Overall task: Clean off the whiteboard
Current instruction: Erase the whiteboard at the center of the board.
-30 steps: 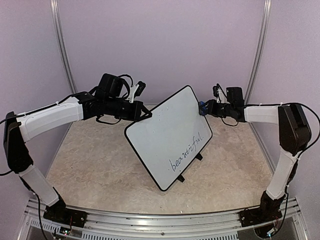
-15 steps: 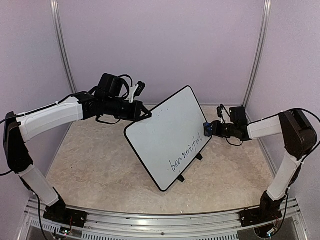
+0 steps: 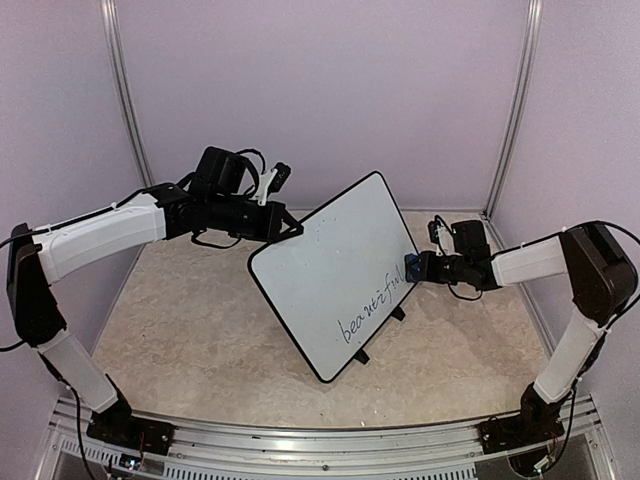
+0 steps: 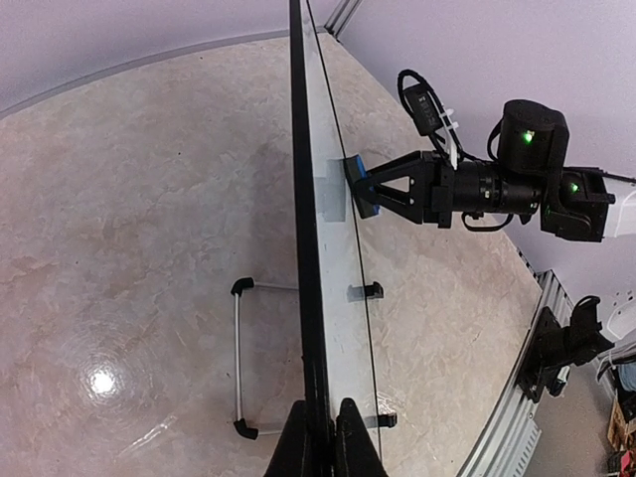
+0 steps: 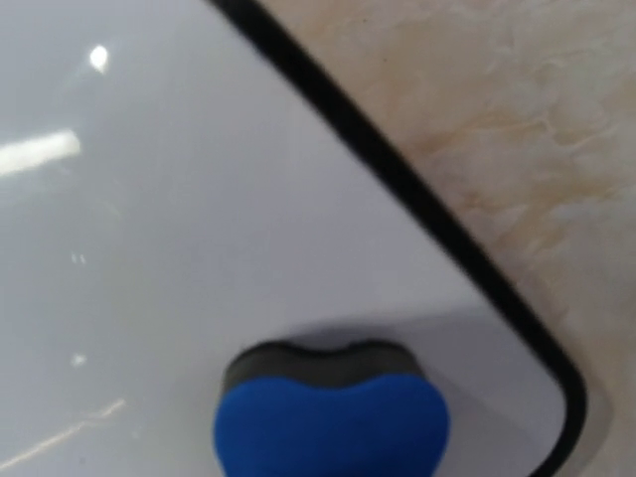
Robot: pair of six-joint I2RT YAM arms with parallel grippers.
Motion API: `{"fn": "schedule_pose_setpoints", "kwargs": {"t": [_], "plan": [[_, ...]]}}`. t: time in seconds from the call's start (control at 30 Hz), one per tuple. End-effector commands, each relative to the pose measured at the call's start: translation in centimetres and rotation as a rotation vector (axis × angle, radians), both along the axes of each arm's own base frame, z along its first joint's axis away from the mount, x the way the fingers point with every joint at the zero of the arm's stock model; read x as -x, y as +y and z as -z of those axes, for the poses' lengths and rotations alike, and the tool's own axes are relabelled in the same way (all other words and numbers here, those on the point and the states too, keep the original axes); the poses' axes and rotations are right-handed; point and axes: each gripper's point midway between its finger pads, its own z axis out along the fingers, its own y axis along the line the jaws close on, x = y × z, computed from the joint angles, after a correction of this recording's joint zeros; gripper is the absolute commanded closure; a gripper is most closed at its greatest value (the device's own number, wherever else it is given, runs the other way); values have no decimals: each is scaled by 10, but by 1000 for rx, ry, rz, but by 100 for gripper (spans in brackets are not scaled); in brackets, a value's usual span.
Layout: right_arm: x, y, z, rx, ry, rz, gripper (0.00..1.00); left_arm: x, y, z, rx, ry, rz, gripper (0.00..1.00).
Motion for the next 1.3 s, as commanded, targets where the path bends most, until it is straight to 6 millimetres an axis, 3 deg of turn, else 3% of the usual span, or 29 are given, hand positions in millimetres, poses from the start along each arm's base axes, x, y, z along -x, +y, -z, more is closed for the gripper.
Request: {"fn": "schedule_pose_setpoints", "kwargs": {"t": [0.0, 0.13, 0.33, 0.6, 0.83, 0.93, 1.0, 1.1, 1.27], "plan": [[54, 21, 48, 18, 152, -107, 70, 32, -25, -22, 49, -117, 222, 100], [77, 18, 58, -11, 180, -103, 71, 33, -26, -22, 52, -114, 226, 100], [87, 20, 54, -15, 174, -113, 71, 33, -26, -22, 52, -114, 226, 100], [64, 20, 29, 34, 108, -97, 71, 36, -28, -23, 47, -124, 228, 100], [30, 40, -30, 0, -24, -134, 71, 37, -30, -21, 45, -120, 231, 100], [20, 47, -43, 8, -48, -143, 70, 37, -30, -20, 44, -119, 232, 100], [19, 51, -40, 22, -45, -150, 71, 37, -30, -21, 45, -120, 232, 100], [28, 52, -20, 55, -7, -168, 70, 38, -31, -19, 43, -117, 235, 100], [57, 33, 20, 126, 67, -157, 71, 38, -31, -19, 45, -114, 237, 100]]}}
